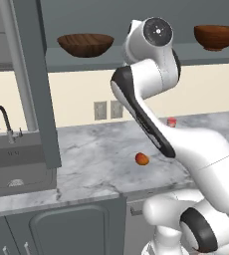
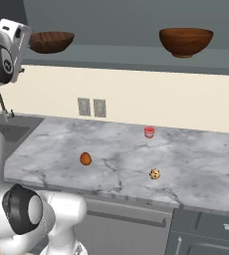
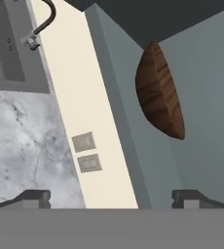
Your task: Pick both bowls and place them on the counter. Then place the mango in one bowl and place the cookie dough ball in the other bowl.
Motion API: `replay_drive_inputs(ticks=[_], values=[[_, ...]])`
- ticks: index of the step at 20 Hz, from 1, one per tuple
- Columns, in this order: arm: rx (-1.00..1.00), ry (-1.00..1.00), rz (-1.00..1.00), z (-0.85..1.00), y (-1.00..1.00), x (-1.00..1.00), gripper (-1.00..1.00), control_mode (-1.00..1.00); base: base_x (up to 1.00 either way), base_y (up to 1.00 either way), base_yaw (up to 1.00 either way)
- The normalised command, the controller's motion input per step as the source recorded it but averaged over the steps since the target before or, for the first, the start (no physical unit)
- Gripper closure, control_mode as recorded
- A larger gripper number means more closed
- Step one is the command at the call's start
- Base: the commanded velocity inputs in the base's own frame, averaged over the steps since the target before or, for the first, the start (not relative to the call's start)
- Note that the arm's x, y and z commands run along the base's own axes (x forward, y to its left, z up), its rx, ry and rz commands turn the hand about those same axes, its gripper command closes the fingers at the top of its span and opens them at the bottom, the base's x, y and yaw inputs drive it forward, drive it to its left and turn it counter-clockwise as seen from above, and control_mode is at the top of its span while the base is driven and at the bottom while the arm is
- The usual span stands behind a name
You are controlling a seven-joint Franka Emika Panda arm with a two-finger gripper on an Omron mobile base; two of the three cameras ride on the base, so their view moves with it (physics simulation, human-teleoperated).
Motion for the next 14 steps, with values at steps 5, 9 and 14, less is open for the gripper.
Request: replay_drive_inputs(ticks=[5,9,14], values=[[-0.04,0.00,0.00,0.04,0.26,0.39,-1.00,-1.00,0.00,0.00,0.00],[-0.03,0.00,0.00,0.00,0.24,0.38,-1.00,-1.00,0.00,0.00,0.00],[-0.02,0.02,-0.02,-0.03,0.13,0.48,-1.00,-1.00,0.00,0.00,0.00]])
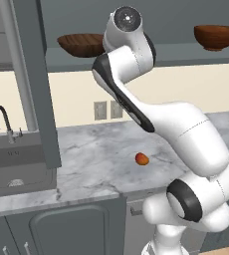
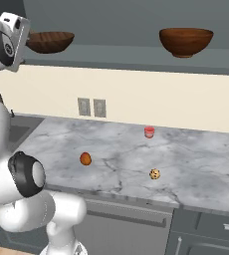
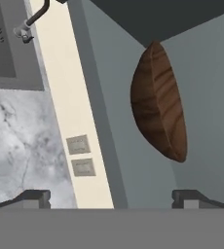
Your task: Pick both bowls and place them on the counter. Then place the mango in one bowl and place the cookie dough ball in the other bowl.
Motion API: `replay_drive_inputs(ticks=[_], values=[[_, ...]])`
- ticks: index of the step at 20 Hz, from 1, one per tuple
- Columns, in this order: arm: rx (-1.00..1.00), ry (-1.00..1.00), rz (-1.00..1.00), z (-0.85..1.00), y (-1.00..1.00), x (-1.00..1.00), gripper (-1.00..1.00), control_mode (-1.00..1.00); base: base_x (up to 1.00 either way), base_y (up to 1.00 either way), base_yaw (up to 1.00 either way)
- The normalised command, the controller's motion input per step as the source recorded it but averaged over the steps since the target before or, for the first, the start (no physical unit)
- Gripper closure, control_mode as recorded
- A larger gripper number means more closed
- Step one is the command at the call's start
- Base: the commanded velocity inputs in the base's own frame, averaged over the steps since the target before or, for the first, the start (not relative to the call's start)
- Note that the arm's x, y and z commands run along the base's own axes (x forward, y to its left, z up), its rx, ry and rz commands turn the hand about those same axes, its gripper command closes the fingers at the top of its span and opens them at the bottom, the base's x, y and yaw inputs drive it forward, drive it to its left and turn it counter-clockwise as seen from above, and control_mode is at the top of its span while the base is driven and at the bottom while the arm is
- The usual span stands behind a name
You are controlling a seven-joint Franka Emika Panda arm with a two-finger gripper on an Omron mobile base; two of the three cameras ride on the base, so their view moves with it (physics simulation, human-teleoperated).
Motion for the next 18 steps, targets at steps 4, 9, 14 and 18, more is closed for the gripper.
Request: replay_drive_inputs(ticks=[4,9,14,18], values=[[-0.02,0.04,-0.02,-0.05,0.14,0.48,-1.00,-1.00,0.00,0.00,0.00],[0.00,0.01,-0.01,0.00,0.11,0.48,-1.00,-1.00,0.00,0.00,0.00],[0.00,0.01,0.00,0.02,0.11,0.45,-1.00,-1.00,0.00,0.00,0.00],[0.00,0.01,0.00,0.00,0.06,0.46,-1.00,-1.00,0.00,0.00,0.00]])
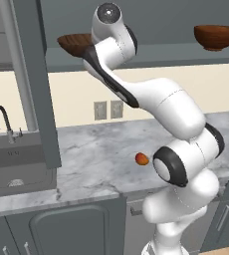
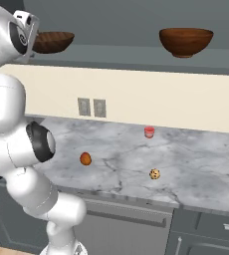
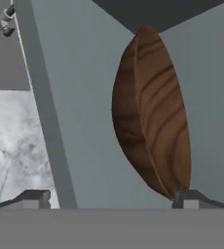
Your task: Pick both bowls and place them on the counter. Then place the mango in one bowl and place the cookie dough ball in the other bowl.
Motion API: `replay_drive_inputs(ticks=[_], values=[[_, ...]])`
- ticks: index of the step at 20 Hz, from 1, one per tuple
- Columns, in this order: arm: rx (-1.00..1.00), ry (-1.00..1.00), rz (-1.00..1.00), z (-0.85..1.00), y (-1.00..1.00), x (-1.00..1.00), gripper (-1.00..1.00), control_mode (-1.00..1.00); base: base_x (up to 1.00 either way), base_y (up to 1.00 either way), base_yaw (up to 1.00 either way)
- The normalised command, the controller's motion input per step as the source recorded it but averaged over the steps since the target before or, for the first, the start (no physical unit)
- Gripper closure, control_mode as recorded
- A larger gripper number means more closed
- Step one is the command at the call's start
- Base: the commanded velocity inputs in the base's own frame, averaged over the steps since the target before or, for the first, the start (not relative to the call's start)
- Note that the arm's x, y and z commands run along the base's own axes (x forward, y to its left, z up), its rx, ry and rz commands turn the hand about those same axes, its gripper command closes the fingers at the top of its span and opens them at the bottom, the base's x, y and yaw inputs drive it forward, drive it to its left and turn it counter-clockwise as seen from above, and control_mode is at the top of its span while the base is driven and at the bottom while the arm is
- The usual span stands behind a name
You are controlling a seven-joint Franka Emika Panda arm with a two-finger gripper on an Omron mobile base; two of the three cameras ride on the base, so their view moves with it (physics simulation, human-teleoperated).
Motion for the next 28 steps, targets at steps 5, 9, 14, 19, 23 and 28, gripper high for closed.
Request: replay_drive_inputs(ticks=[5,9,14,19,23,28], values=[[0.00,0.01,0.00,0.00,0.04,0.50,-1.00,-1.00,0.00,0.00,0.00],[0.00,0.02,0.00,0.00,0.05,0.47,-1.00,-1.00,0.00,0.00,0.00],[0.00,0.03,0.00,0.00,0.10,0.43,-1.00,-1.00,0.00,0.00,0.00],[0.00,0.03,0.00,0.00,0.09,0.21,-1.00,-1.00,0.00,0.00,0.00],[0.00,0.01,0.00,-0.01,0.02,0.12,-1.00,-1.00,0.00,0.00,0.00],[0.00,0.02,0.00,-0.13,0.07,0.12,1.00,-1.00,0.00,0.00,0.00]])
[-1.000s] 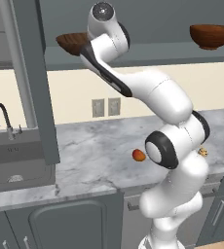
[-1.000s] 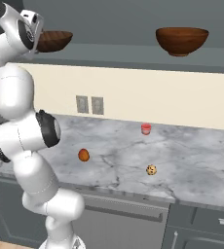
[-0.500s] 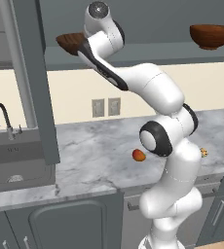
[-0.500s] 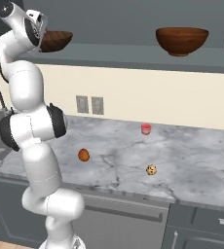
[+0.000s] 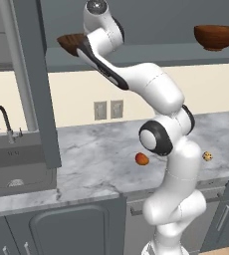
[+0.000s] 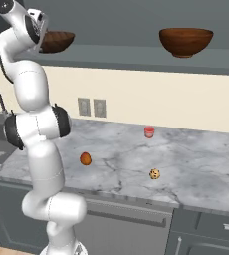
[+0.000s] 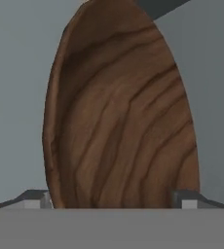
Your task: Pick both bowls and place them on the counter. Then place the mango in one bowl and place the cookie dough ball in the other bowl.
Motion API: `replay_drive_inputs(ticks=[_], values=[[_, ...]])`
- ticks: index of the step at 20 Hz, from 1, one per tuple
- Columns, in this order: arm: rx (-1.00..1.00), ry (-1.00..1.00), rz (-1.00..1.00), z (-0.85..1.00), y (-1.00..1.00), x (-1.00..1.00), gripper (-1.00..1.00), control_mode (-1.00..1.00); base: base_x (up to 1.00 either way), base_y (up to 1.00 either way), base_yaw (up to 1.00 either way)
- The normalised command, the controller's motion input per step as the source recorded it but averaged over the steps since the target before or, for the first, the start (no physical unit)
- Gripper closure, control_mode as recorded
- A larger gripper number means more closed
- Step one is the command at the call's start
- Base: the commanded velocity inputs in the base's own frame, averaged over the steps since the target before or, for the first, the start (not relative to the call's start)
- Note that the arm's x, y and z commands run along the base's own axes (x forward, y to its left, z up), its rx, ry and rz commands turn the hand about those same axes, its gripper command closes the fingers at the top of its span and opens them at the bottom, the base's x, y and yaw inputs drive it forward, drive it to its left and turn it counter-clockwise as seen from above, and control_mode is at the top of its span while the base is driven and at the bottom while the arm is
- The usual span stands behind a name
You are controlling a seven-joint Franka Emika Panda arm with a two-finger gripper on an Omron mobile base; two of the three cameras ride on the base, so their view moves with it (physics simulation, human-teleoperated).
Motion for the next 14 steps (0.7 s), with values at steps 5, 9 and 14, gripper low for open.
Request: replay_drive_inputs(ticks=[5,9,14], values=[[0.00,0.00,0.00,-0.22,0.06,0.08,1.00,-1.00,0.00,0.00,0.00],[0.00,0.00,0.00,-0.18,0.00,0.04,1.00,-1.00,0.00,0.00,0.00],[0.00,-0.09,0.00,-0.14,0.00,-0.10,1.00,-1.00,0.00,0.00,0.00]])
